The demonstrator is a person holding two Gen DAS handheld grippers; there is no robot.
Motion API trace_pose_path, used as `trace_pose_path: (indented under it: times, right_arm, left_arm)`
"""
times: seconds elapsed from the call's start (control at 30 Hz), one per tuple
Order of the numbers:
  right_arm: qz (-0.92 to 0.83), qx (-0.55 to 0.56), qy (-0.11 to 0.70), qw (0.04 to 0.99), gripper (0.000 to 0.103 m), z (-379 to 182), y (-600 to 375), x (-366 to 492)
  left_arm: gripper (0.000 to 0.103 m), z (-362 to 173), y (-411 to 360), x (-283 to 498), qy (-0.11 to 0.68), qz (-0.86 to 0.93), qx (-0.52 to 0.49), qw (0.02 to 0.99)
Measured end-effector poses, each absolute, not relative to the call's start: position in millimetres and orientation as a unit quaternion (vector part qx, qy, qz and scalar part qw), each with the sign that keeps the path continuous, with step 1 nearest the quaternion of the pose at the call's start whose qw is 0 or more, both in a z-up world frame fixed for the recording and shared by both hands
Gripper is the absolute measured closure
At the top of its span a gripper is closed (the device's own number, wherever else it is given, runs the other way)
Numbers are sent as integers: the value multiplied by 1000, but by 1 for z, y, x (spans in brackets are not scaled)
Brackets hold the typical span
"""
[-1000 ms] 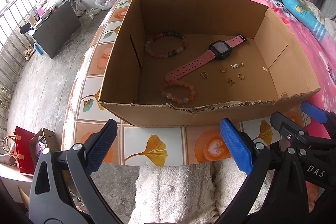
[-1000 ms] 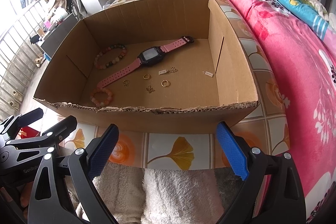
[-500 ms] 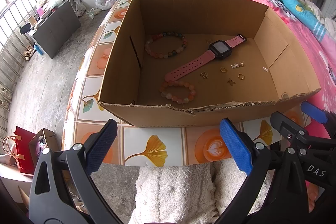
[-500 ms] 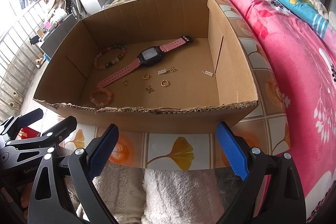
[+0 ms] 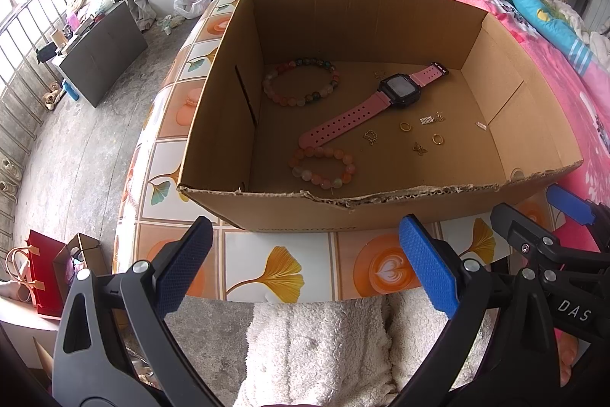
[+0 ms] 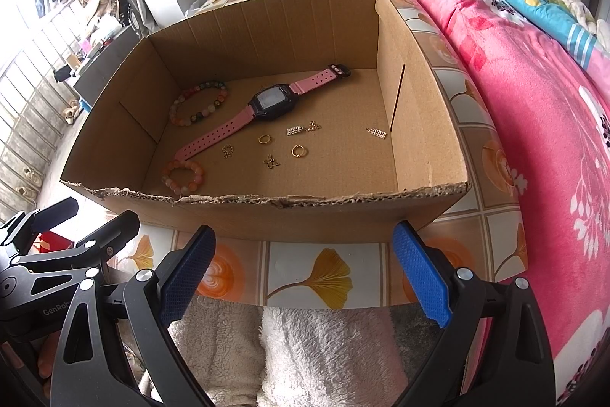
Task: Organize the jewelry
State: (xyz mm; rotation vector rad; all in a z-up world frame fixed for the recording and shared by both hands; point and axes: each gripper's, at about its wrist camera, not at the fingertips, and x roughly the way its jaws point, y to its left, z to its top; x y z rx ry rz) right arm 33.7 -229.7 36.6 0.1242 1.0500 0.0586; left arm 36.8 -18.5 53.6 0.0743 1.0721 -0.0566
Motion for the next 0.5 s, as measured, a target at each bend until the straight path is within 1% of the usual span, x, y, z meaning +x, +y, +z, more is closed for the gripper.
trace_pose_path:
  times: [0.5]
  right_arm:
    - [27,61,501,863,11,35,-229,33]
  left_arm:
    - [9,54,-18,37,511,-27,36,859]
